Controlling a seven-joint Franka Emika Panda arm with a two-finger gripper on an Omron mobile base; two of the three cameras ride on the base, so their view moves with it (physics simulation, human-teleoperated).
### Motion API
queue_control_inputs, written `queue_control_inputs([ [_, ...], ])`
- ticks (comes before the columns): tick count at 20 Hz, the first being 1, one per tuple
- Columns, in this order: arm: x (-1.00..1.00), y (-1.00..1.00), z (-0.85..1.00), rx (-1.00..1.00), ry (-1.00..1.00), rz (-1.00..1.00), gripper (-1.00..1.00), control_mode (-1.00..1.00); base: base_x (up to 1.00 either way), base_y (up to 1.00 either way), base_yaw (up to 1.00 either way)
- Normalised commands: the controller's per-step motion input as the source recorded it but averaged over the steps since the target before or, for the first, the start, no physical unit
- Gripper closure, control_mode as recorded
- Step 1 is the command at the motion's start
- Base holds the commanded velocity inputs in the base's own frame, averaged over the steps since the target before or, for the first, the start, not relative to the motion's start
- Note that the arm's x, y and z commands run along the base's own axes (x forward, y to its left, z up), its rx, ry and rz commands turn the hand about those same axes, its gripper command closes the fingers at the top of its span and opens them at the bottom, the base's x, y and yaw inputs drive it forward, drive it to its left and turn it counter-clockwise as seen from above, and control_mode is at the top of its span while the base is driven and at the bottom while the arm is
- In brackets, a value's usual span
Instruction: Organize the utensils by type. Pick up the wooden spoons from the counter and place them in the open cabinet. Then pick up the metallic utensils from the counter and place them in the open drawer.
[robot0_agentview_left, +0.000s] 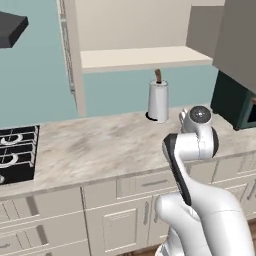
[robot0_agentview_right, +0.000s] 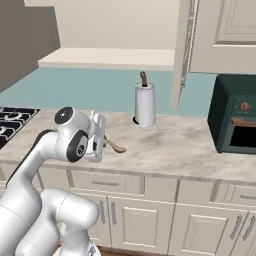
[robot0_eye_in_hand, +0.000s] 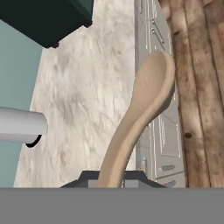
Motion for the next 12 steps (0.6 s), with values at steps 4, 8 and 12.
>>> queue_control_inputs([
  [4,0.00,0.00,0.00,0.00,0.00,0.00,1.00,1.00,0.37,-0.27,0.20],
  [8,0.00,0.00,0.00,0.00,0.00,0.00,1.00,1.00,0.42,-0.25,0.20],
  [12,0.00,0.00,0.00,0.00,0.00,0.00,1.00,1.00,0.45,-0.30,0.19],
])
